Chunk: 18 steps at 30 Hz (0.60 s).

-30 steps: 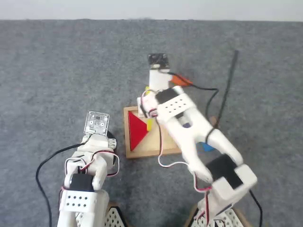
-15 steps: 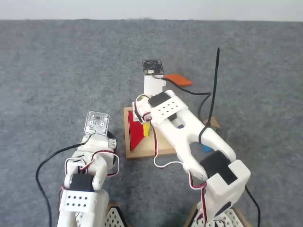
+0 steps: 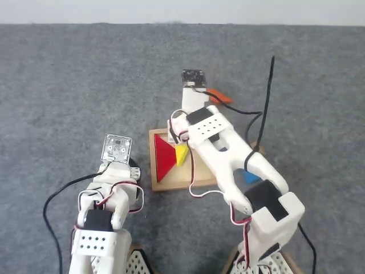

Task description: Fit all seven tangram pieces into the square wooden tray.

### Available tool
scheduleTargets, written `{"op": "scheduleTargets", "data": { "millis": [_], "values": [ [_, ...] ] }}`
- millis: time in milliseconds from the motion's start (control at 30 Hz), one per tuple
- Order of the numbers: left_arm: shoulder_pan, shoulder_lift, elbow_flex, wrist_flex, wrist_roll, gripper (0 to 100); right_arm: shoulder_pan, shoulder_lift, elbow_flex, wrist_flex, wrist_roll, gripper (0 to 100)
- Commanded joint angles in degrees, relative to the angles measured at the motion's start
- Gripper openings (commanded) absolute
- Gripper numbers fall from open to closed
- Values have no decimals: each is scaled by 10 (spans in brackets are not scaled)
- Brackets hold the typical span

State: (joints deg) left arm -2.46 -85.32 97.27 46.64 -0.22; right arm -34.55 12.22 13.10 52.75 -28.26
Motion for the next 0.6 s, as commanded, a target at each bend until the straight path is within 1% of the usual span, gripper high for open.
{"op": "scheduleTargets", "data": {
  "millis": [0,367,467,567],
  "values": [
    [-3,-7,-5,1,3,14,16,-14,-4,45,-5,102],
    [-3,-7,-5,1,3,14,7,-10,-4,95,-6,87],
    [-3,-7,-5,1,3,14,15,-15,-4,99,-6,9],
    [-3,-7,-5,1,3,14,29,-26,-8,95,-17,6]
  ]
}}
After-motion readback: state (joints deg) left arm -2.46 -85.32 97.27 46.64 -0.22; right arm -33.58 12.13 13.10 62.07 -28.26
